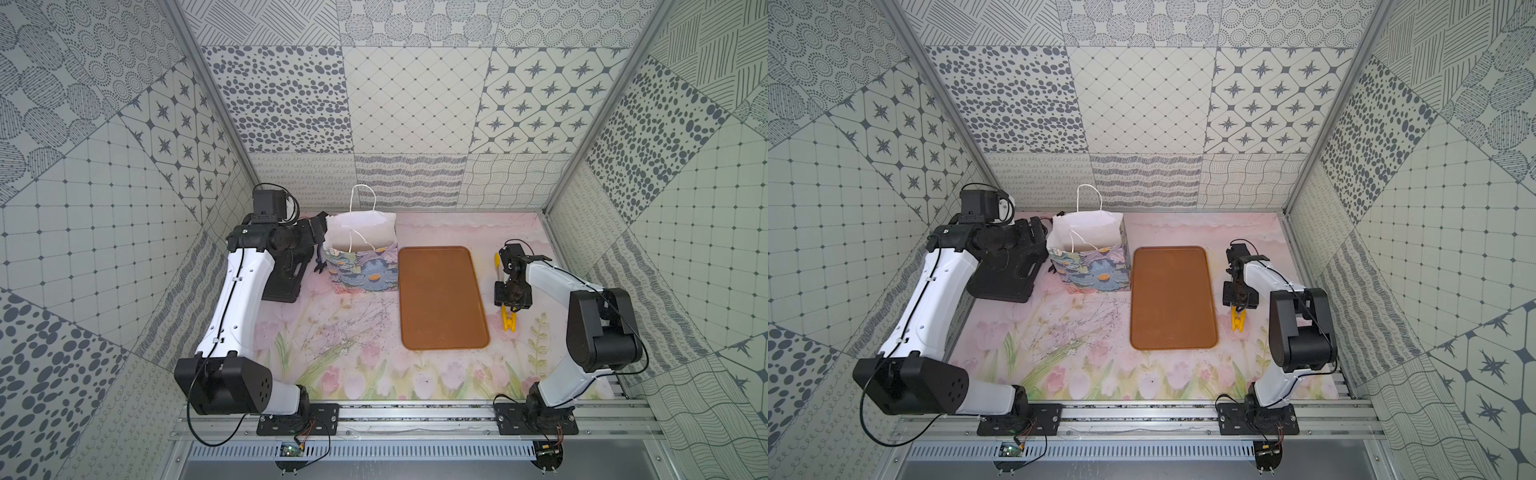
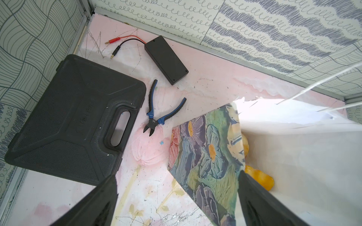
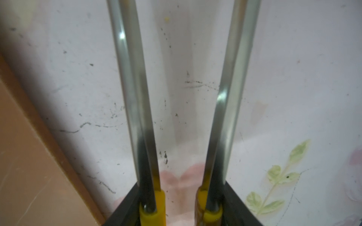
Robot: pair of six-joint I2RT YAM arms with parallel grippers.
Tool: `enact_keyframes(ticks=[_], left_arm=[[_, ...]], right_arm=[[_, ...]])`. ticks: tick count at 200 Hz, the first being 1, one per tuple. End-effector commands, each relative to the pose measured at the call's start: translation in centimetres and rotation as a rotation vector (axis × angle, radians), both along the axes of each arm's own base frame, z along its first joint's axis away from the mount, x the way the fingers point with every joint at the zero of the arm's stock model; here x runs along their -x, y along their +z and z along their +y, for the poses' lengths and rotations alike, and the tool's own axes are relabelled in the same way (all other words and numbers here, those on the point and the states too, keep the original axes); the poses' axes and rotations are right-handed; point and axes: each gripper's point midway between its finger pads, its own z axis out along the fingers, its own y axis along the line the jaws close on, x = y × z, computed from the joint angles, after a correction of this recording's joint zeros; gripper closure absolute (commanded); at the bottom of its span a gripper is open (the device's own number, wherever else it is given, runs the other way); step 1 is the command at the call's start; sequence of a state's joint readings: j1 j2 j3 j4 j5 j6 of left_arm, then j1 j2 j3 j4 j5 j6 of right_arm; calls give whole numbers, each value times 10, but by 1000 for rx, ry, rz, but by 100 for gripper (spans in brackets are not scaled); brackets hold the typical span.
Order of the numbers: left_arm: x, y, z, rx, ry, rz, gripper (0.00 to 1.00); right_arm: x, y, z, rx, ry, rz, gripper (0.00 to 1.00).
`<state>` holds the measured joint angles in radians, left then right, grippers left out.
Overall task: Pack bread into a paper bag
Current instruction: Place the clamp at the center of the board.
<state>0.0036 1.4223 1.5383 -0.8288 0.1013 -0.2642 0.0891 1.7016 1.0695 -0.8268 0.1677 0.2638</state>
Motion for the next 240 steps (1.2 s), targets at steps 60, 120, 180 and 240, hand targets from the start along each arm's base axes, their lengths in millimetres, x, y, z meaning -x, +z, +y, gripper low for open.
enact_keyframes(ticks=[60, 120, 180, 240], left_arm=[[6, -13, 9, -26, 40, -13, 1], [7, -22, 10, -33, 42, 3, 1], [8, -29, 10, -33, 39, 14, 1], [6, -34, 7, -17, 34, 24, 1]], right_arm=[[-10, 3, -17, 52, -68, -28, 35], [-10, 1, -19, 61, -77, -25, 20], [-7, 16, -16, 36, -69, -92, 6], [-5, 25, -13, 16, -67, -116, 0]])
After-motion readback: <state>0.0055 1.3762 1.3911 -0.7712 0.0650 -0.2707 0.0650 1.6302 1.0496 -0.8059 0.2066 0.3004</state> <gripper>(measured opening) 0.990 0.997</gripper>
